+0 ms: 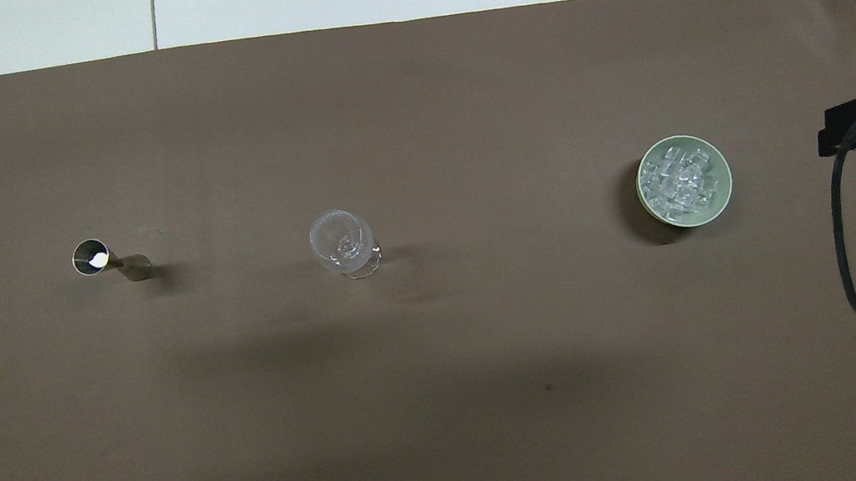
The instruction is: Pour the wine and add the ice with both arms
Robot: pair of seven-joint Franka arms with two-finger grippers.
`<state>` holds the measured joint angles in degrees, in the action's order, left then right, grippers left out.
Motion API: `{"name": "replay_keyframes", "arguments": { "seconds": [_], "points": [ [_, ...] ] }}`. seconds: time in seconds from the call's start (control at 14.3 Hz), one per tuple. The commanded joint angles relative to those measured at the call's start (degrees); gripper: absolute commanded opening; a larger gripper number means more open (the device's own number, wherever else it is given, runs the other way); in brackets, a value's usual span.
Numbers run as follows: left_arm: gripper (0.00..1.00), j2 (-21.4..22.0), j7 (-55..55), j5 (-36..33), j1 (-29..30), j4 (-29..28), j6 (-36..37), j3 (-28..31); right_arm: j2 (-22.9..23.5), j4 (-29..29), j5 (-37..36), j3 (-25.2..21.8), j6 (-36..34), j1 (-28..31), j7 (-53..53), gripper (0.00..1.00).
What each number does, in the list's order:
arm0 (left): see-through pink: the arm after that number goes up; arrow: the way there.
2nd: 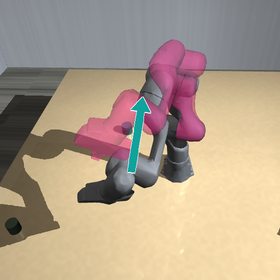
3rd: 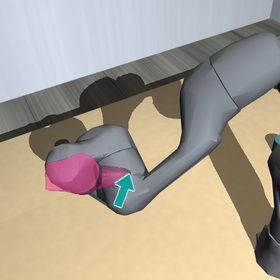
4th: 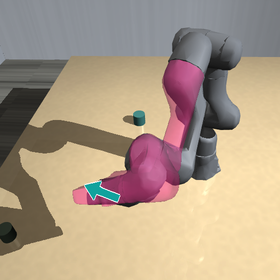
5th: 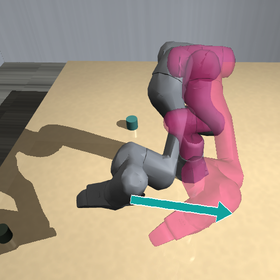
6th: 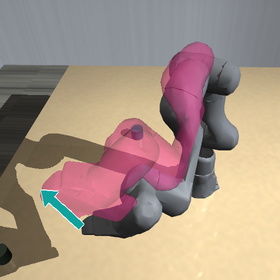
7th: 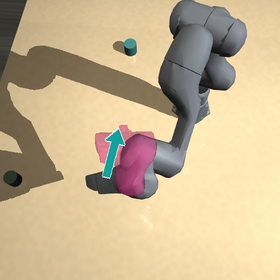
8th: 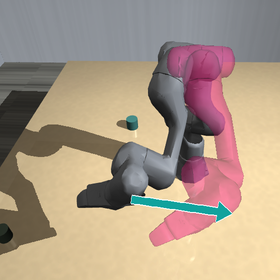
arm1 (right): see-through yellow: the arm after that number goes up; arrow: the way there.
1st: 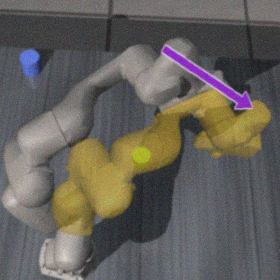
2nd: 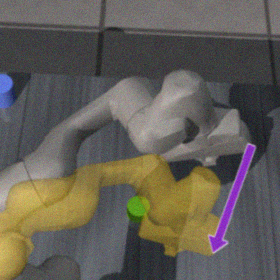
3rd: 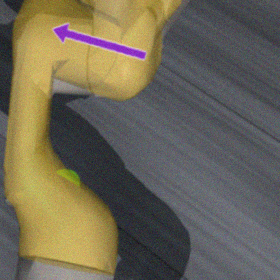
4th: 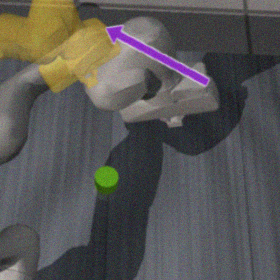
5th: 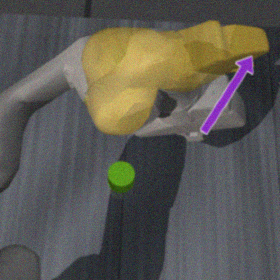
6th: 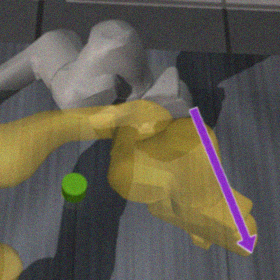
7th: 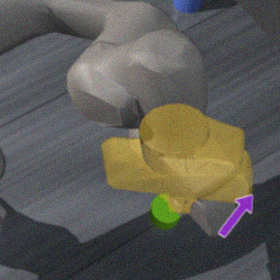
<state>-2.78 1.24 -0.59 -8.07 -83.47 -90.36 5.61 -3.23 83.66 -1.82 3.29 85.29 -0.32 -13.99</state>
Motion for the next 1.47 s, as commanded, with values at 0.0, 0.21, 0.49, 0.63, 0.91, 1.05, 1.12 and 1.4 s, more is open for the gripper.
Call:
{"name": "replay_keyframes", "arguments": {
  "seconds": [0.0,0.21,0.49,0.63,0.91,1.05,1.12,1.4],
  "points": [
    [1.00,0.41,0.61,-0.29,-0.54,-0.03,0.10,0.37,-0.46,0.02,0.24,0.40,-1.01,1.03,0.90,1.00],
    [1.00,0.41,0.52,0.23,-0.28,-0.03,0.19,0.37,-0.46,0.02,0.24,0.40,-1.01,1.03,0.90,1.00],
    [1.00,0.50,0.34,0.32,0.07,-0.12,0.27,0.28,-0.46,0.02,0.24,0.40,-1.01,1.03,0.90,1.00],
    [1.00,0.50,0.87,0.15,-0.54,-0.12,0.45,0.37,-0.46,0.02,0.24,0.40,-1.01,1.03,0.90,1.00],
    [1.00,0.24,0.26,0.15,-0.54,-0.38,0.45,0.37,-0.46,0.02,0.24,0.40,-1.01,1.03,0.90,1.00],
    [1.00,0.24,0.08,0.15,-0.54,-0.55,0.54,0.28,-0.46,0.02,0.24,0.40,-1.01,1.03,0.90,1.00],
    [1.00,0.32,-0.01,0.06,-0.54,-0.38,0.45,0.28,-0.46,0.02,0.24,0.40,-1.01,1.03,0.90,1.00],
    [1.00,0.15,-3.34,0.23,0.07,-0.12,-0.69,0.28,-0.46,0.02,0.24,0.40,-1.01,1.03,0.90,1.00]
  ]
}}
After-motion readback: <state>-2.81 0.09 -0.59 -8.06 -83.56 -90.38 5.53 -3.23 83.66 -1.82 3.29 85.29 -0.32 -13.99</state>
